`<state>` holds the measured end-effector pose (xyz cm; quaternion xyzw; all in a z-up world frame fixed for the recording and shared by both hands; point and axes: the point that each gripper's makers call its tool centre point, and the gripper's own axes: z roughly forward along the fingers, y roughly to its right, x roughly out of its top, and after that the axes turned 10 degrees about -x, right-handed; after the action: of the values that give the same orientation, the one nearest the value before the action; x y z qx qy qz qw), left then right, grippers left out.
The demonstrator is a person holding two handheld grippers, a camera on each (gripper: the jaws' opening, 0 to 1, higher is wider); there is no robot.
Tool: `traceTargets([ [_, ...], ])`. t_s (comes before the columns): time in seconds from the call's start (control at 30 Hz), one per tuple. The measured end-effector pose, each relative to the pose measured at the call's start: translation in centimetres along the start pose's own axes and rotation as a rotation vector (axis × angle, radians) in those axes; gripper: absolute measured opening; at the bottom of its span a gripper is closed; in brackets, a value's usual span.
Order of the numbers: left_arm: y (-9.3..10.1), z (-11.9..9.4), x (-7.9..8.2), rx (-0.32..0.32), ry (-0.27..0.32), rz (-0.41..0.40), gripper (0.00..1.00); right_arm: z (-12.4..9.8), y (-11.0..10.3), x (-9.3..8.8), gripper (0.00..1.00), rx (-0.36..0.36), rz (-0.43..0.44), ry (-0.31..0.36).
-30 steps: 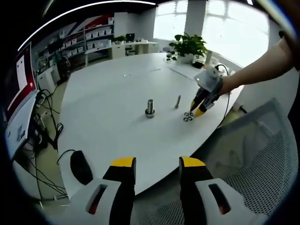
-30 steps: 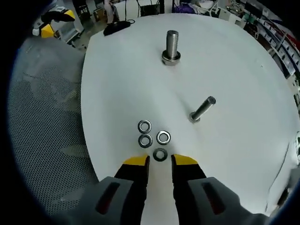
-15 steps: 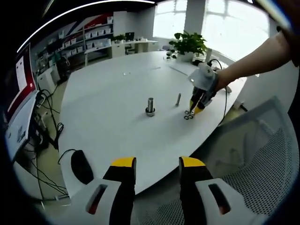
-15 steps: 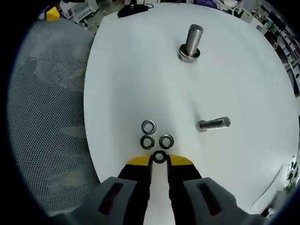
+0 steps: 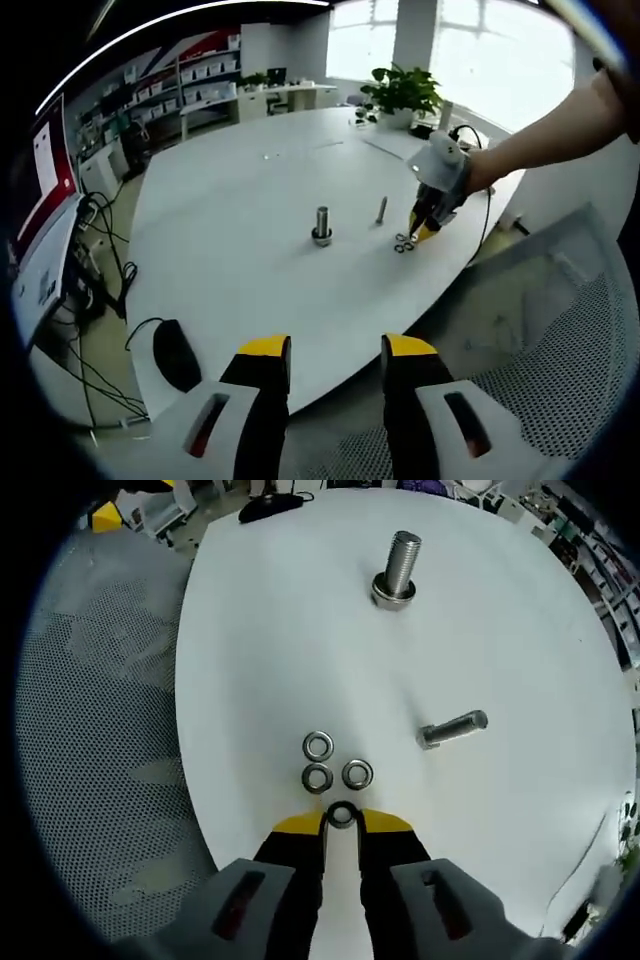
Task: Place the washer onto the threaded stud by aligning its center hole with the stud, sliding it down to the base, and recovering from edge contact or off-axis alignment until the washer reaches the visible bottom stop.
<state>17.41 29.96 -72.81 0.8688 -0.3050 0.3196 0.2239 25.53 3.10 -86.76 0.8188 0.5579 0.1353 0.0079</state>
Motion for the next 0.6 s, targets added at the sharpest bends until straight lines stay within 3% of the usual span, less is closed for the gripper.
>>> traceTargets([
  [0.3, 0.0, -0.1, 0.1, 0.005, 0.004, 0.003, 0.34, -2.3, 2.2, 0.3, 0.14, -0.013, 0.142, 0.062],
  [0.6, 0.0, -0.1, 0.1, 0.008, 0.003, 0.006, 0.34, -4.2, 4.3, 2.8, 0.14, -0.038, 0.145, 0.133],
])
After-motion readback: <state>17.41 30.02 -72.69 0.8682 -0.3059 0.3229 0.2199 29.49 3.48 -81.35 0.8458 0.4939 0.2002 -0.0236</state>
